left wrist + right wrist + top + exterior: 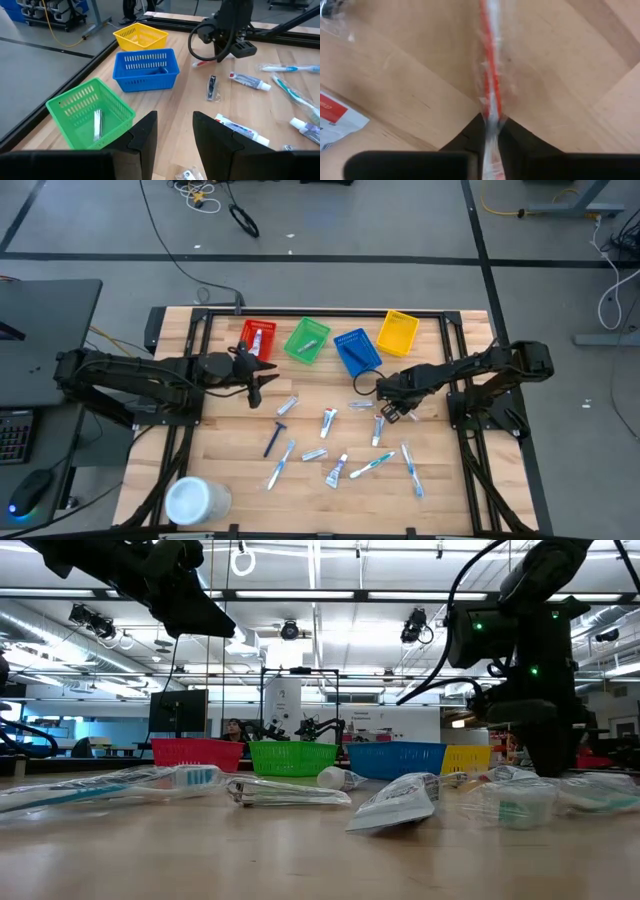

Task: Pick & Place Travel size toiletries
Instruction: Put the red toothbrush in the yellow bin

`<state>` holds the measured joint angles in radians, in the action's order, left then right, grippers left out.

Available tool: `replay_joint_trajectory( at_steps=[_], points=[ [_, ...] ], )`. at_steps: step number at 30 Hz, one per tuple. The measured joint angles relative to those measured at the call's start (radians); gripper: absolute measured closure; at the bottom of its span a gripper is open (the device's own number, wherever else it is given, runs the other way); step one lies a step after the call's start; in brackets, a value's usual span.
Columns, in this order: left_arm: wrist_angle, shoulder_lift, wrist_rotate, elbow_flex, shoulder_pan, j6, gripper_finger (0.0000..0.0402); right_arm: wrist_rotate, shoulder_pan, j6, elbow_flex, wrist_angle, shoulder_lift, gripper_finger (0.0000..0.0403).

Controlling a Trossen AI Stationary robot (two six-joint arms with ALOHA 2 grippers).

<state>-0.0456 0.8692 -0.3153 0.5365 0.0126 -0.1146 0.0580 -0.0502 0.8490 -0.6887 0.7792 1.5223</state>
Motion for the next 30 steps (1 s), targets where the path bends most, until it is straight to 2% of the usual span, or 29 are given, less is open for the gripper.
replay_joint_trajectory(
  at_steps=[7,10,20,22,30],
  points=[
    [0.0,0.0,0.021,0.0,0.0,-0.001,0.027,-0.002,0.003,-0.01,-0.025,0.026,-0.001,0.0372],
    [0.0,0.0,0.021,0.0,0.0,-0.001,0.027,0.05,0.006,-0.017,-0.042,0.054,-0.012,0.0373],
    [0.0,0.0,0.021,0.0,0.0,-0.001,0.027,0.148,0.006,0.058,-0.084,0.18,-0.174,0.0374],
    [0.0,0.0,0.021,0.0,0.0,-0.001,0.027,0.204,0.007,0.065,-0.089,0.181,-0.224,0.0374],
    [0.0,0.0,0.021,0.0,0.0,0.016,0.027,0.643,-0.058,0.195,-0.092,0.108,-0.363,0.0375]
  ],
)
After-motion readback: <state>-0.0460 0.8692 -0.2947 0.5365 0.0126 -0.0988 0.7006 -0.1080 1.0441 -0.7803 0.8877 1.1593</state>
